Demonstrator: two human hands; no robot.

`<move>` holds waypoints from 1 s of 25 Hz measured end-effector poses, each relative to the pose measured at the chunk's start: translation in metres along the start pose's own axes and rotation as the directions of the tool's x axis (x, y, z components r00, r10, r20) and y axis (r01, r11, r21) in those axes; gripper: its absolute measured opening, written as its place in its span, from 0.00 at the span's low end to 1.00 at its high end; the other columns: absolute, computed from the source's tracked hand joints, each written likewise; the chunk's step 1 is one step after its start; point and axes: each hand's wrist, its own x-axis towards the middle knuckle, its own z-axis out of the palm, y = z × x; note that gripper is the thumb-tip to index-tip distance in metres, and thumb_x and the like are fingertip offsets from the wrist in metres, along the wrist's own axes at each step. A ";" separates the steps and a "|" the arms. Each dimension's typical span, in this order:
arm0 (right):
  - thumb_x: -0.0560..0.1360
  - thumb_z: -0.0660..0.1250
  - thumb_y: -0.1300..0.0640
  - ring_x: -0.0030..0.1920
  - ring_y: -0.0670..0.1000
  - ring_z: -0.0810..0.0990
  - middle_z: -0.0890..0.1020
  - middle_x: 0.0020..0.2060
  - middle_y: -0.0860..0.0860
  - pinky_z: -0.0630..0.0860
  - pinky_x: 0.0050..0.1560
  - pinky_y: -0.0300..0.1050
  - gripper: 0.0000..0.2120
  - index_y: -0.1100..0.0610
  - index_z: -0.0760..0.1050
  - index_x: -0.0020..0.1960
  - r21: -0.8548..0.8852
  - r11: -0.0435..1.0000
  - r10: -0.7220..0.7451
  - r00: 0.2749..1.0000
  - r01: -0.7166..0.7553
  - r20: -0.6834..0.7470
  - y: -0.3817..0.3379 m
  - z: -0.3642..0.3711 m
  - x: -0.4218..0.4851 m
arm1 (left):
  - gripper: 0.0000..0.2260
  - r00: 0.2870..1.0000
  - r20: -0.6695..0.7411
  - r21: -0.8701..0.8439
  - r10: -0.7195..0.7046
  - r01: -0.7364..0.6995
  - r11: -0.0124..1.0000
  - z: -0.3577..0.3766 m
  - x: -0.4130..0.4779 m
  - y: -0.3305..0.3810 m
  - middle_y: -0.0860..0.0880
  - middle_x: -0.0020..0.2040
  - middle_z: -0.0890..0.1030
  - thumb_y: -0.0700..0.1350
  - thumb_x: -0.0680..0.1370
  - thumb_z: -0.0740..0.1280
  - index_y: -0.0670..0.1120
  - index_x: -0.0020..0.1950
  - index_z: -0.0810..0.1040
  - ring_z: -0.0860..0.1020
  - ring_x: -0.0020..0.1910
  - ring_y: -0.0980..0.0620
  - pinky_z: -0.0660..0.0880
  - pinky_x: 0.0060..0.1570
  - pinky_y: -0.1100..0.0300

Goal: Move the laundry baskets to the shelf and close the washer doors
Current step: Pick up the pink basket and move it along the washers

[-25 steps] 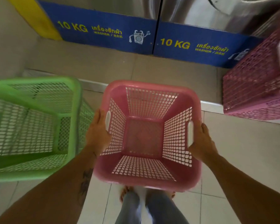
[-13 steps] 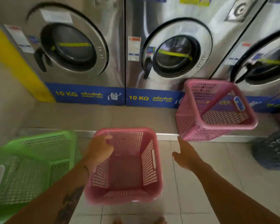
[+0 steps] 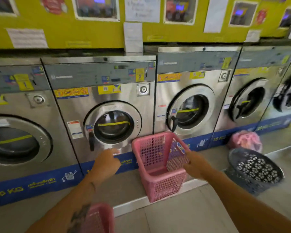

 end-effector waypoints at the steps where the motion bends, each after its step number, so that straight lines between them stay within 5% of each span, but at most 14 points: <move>1: 0.72 0.65 0.59 0.60 0.57 0.79 0.79 0.61 0.56 0.76 0.59 0.52 0.23 0.55 0.72 0.68 0.005 1.000 -0.024 1.000 0.024 0.007 0.015 -0.017 0.005 | 0.19 1.000 -0.023 0.037 0.013 -0.012 0.999 0.013 0.005 0.020 0.44 0.64 0.79 0.38 0.74 0.62 0.47 0.64 0.78 0.77 0.59 0.44 0.73 0.55 0.54; 4: 0.73 0.68 0.56 0.56 0.57 0.81 0.82 0.57 0.56 0.76 0.54 0.50 0.16 0.53 0.77 0.61 -0.006 1.000 -0.005 1.000 0.005 0.020 0.054 -0.055 0.022 | 0.20 0.998 -0.057 0.053 0.011 -0.008 0.999 0.047 0.008 0.070 0.44 0.65 0.77 0.38 0.74 0.62 0.45 0.65 0.76 0.75 0.63 0.42 0.72 0.59 0.51; 10: 0.76 0.68 0.51 0.75 0.59 0.63 0.62 0.77 0.56 0.63 0.72 0.57 0.36 0.58 0.55 0.78 -0.085 0.994 0.070 0.997 -0.068 0.026 0.105 -0.084 0.084 | 0.08 1.000 -0.015 0.034 0.025 -0.024 0.999 0.088 0.034 0.123 0.53 0.43 0.78 0.37 0.73 0.62 0.49 0.46 0.77 0.78 0.39 0.51 0.76 0.38 0.53; 13: 0.77 0.66 0.53 0.77 0.58 0.58 0.58 0.78 0.55 0.60 0.75 0.59 0.36 0.57 0.52 0.79 -0.150 0.988 0.045 0.998 -0.036 0.052 0.120 -0.077 0.124 | 0.21 0.999 0.010 0.065 0.034 -0.034 0.997 0.105 0.067 0.129 0.51 0.53 0.78 0.37 0.71 0.63 0.51 0.62 0.74 0.78 0.45 0.50 0.77 0.43 0.53; 18: 0.76 0.65 0.53 0.77 0.58 0.58 0.57 0.79 0.54 0.60 0.75 0.58 0.37 0.56 0.51 0.79 -0.230 0.973 0.044 0.991 -0.013 0.127 0.141 -0.057 0.210 | 0.10 0.998 0.016 0.136 -0.061 0.058 0.989 0.152 0.154 0.110 0.52 0.49 0.79 0.40 0.73 0.65 0.49 0.53 0.76 0.79 0.47 0.51 0.79 0.47 0.51; 21: 0.76 0.66 0.52 0.77 0.56 0.58 0.56 0.79 0.53 0.60 0.75 0.57 0.38 0.55 0.51 0.79 -0.245 0.969 0.075 0.984 -0.034 0.159 0.157 -0.052 0.266 | 0.13 0.987 0.063 0.209 -0.150 0.134 0.969 0.179 0.203 0.092 0.49 0.49 0.79 0.37 0.68 0.66 0.47 0.51 0.75 0.80 0.47 0.46 0.80 0.45 0.48; 25: 0.76 0.65 0.52 0.77 0.57 0.57 0.56 0.79 0.54 0.59 0.75 0.57 0.37 0.56 0.51 0.79 -0.256 0.964 0.127 0.972 -0.074 0.197 0.182 -0.028 0.324 | 0.25 0.976 0.074 0.345 -0.203 0.166 0.924 0.213 0.249 0.060 0.47 0.55 0.76 0.43 0.64 0.73 0.46 0.60 0.72 0.77 0.54 0.44 0.78 0.51 0.49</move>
